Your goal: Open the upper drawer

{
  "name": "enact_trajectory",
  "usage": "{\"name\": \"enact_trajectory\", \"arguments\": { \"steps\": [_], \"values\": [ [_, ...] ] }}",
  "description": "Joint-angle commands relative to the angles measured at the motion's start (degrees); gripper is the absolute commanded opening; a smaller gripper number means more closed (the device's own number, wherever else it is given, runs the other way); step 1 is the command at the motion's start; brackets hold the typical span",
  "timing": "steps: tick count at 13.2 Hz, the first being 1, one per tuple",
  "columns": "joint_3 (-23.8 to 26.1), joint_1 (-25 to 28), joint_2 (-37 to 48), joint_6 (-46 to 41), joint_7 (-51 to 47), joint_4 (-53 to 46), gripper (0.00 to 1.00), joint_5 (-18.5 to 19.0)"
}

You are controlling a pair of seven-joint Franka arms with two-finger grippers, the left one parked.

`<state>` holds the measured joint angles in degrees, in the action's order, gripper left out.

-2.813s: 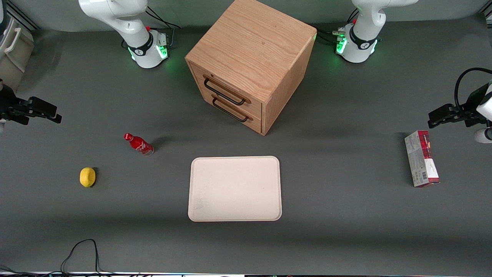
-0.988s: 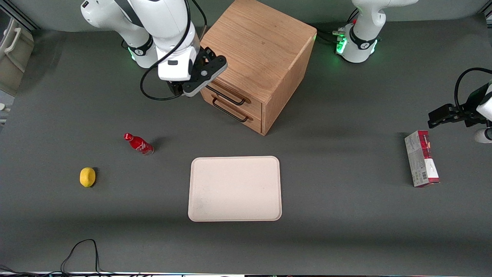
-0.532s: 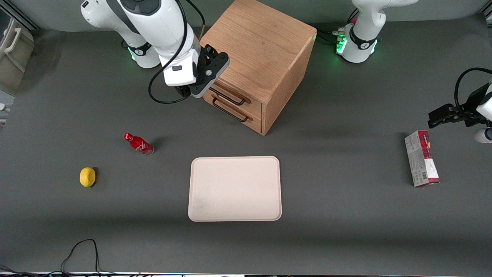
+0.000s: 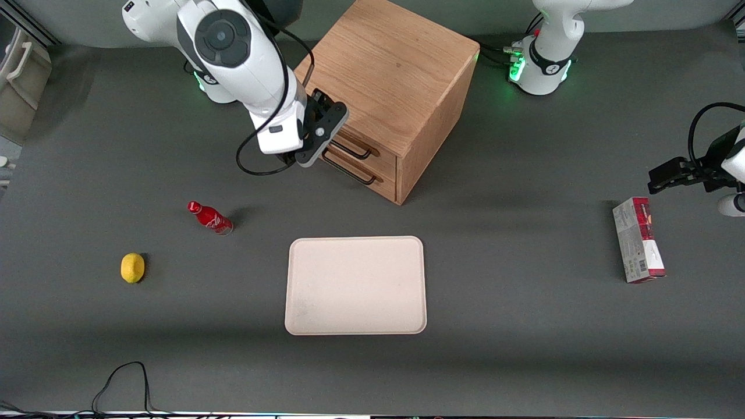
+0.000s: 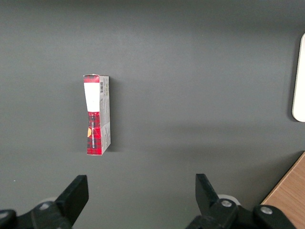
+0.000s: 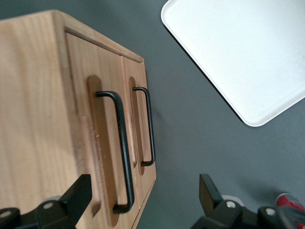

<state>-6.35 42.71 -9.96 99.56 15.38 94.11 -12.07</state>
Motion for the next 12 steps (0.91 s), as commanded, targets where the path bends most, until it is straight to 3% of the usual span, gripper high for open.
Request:
{"name": "enact_trajectory", "arguments": {
  "steps": [1,5,12],
  "values": [
    [-0.4,0.4,2.4,3.7,1.8,4.8,1.0,-1.3],
    [-0.2,3.3,2.4,9.3,1.8,10.2,1.0,-1.3],
    [-0.5,3.2,3.2,12.0,1.9,13.4,1.0,-1.1]
  ]
}}
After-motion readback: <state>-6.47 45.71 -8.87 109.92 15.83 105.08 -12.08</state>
